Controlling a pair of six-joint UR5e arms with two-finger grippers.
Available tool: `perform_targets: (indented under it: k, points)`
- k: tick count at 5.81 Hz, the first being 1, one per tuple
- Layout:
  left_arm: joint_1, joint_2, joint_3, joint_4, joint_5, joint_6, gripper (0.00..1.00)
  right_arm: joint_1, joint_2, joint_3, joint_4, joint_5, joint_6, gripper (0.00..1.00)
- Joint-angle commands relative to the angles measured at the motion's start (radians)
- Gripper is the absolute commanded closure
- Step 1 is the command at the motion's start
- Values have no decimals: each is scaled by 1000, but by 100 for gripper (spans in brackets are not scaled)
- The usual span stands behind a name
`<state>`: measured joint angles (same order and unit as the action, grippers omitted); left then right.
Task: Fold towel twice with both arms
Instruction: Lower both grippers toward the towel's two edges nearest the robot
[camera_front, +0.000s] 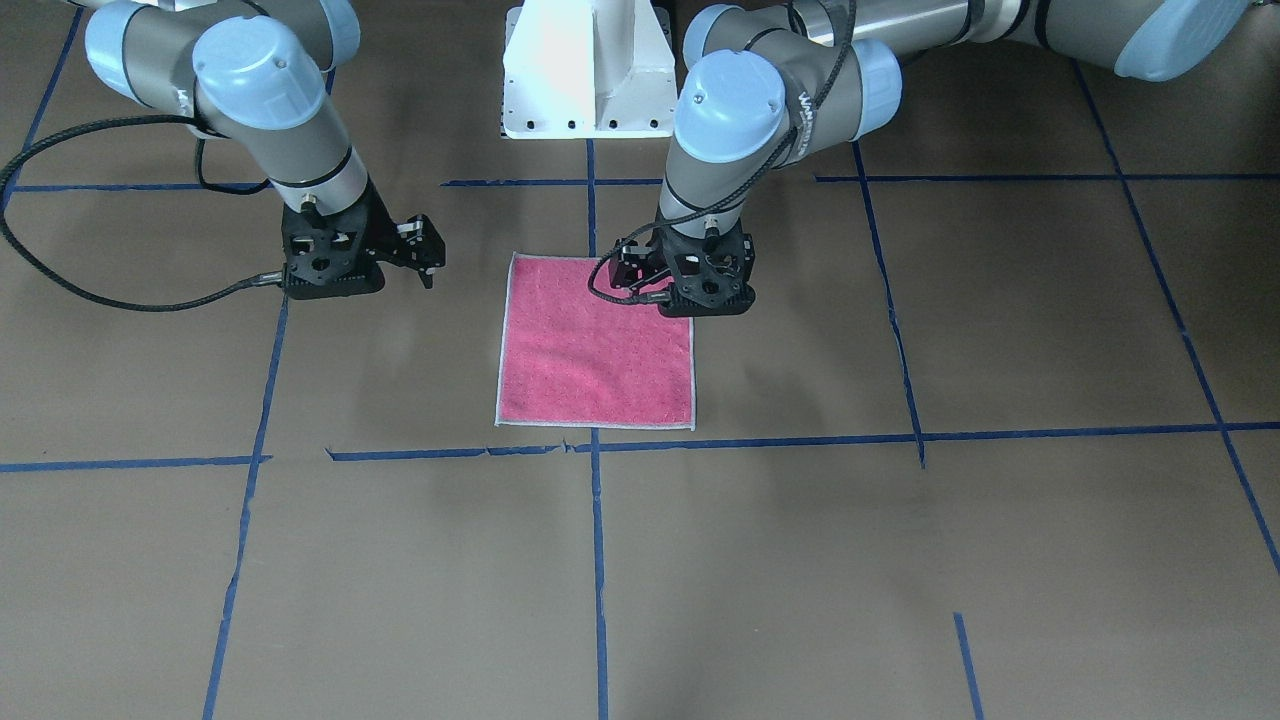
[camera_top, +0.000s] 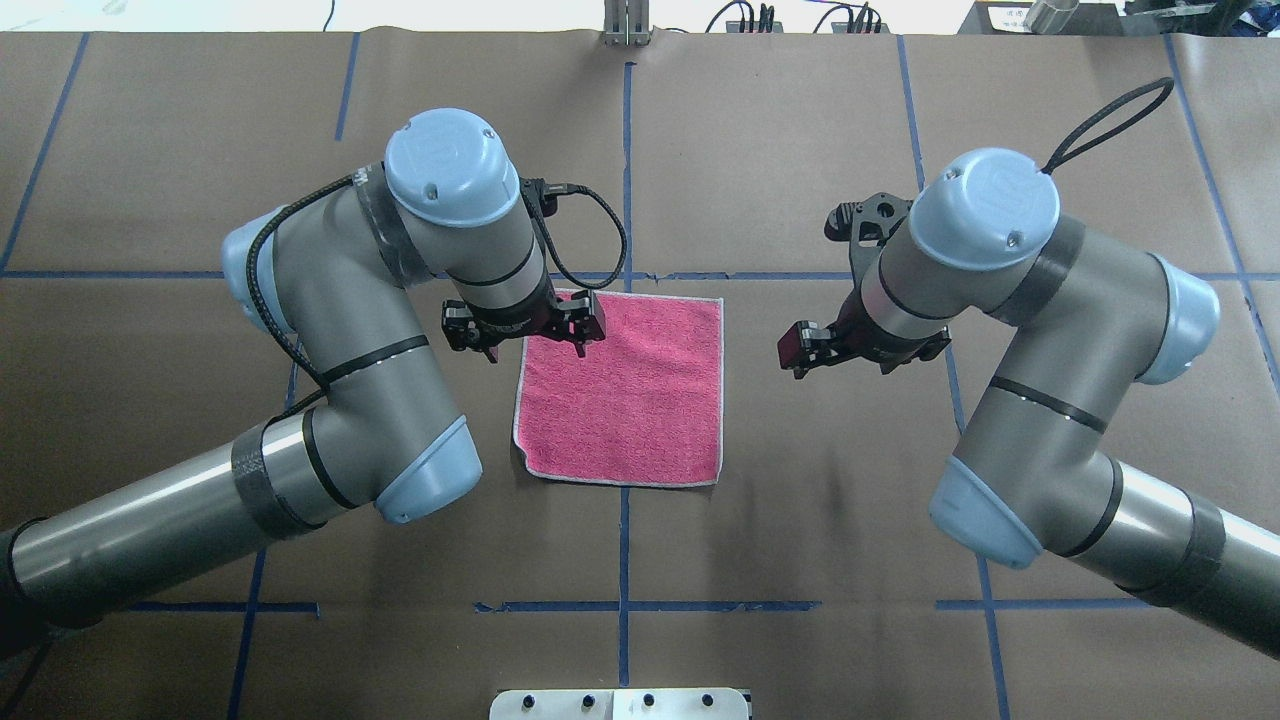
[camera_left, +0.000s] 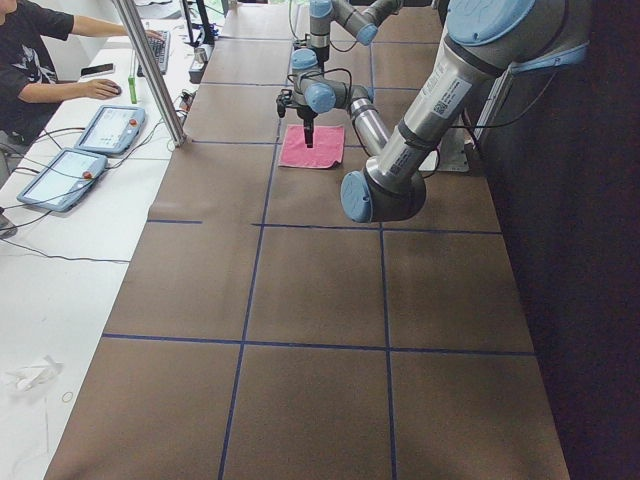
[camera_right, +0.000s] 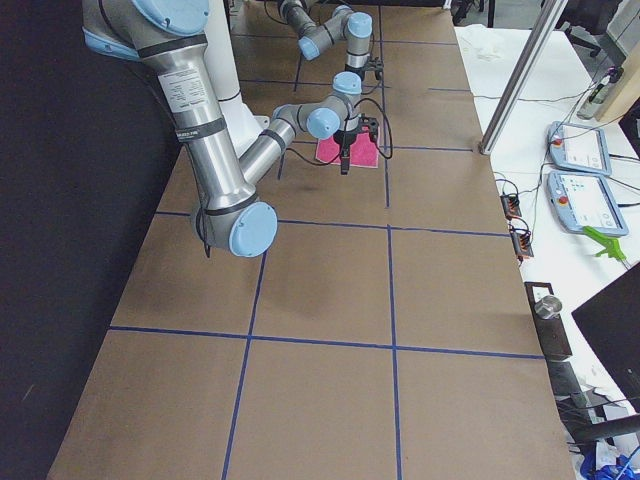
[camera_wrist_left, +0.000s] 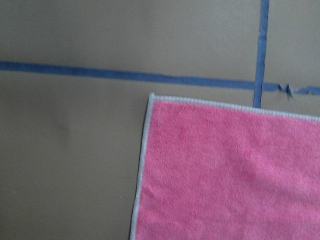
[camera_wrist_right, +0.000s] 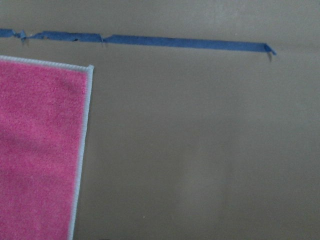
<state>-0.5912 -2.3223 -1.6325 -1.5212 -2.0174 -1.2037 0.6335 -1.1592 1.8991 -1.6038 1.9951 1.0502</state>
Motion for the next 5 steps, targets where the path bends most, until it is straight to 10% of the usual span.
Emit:
perform_targets:
  k: [1,5]
  points:
    - [34,29,-32,7,12,-10,0,-73,7,14,1,-21,91,1]
    - [91,80,-61,4,86,-240,0,-130,7,14,2,-82,213,0]
